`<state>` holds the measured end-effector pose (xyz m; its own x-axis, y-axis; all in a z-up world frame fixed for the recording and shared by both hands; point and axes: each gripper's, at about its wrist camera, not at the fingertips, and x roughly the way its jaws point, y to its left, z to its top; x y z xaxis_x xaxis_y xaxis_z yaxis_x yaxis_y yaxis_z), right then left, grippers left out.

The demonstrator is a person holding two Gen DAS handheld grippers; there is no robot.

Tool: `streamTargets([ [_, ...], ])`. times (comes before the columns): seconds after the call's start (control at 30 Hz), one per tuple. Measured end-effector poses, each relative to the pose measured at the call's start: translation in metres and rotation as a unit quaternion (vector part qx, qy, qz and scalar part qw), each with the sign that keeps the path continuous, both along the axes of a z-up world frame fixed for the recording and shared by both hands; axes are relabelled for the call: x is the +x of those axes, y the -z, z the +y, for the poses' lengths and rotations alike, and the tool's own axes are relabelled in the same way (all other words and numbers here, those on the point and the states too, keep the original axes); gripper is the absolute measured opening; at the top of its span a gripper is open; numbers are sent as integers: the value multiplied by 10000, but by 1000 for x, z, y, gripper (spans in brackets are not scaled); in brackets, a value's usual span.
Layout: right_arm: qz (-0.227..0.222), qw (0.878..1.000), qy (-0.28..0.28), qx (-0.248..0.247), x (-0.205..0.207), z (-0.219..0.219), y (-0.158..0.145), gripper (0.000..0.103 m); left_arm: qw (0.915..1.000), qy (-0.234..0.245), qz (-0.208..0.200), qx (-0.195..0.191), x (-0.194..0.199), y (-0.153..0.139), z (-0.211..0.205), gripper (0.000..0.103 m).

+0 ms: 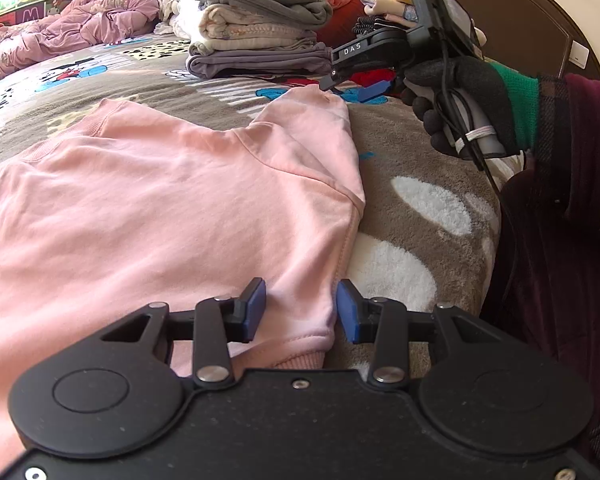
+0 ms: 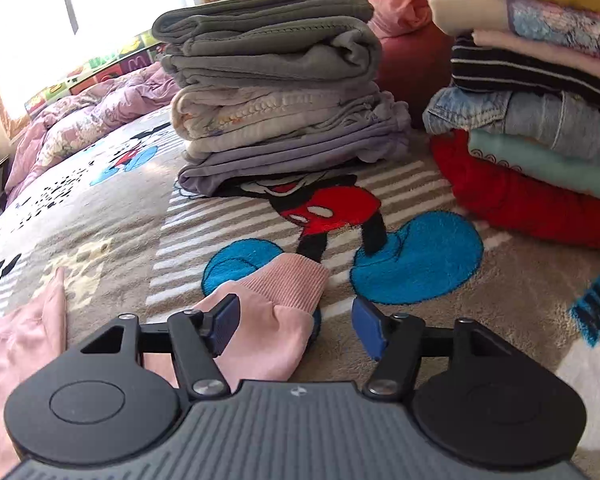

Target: Fold clothes

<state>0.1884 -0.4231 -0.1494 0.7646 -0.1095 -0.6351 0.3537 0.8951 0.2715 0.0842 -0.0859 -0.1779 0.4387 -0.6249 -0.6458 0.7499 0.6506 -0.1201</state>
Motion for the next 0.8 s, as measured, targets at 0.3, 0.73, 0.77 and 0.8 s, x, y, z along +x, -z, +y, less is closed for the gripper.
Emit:
streamTargets([
  [0.3,-772,9646,541,2464,-16,-52,27,8,10000,22,26,-20,1,0,1,39],
  [0.73,-715,9837,66,1646,-23,-43,8,15,10000,37,14,14,1,2,-1,41],
  [0.77,-710,9863,-262,1466,-21,-29,2,24,10000,38,8,13,1,2,-1,41],
  [0.8,-696,9874,-560,1304,-19,-16,-3,29,10000,39,3,13,0,2,-1,41],
])
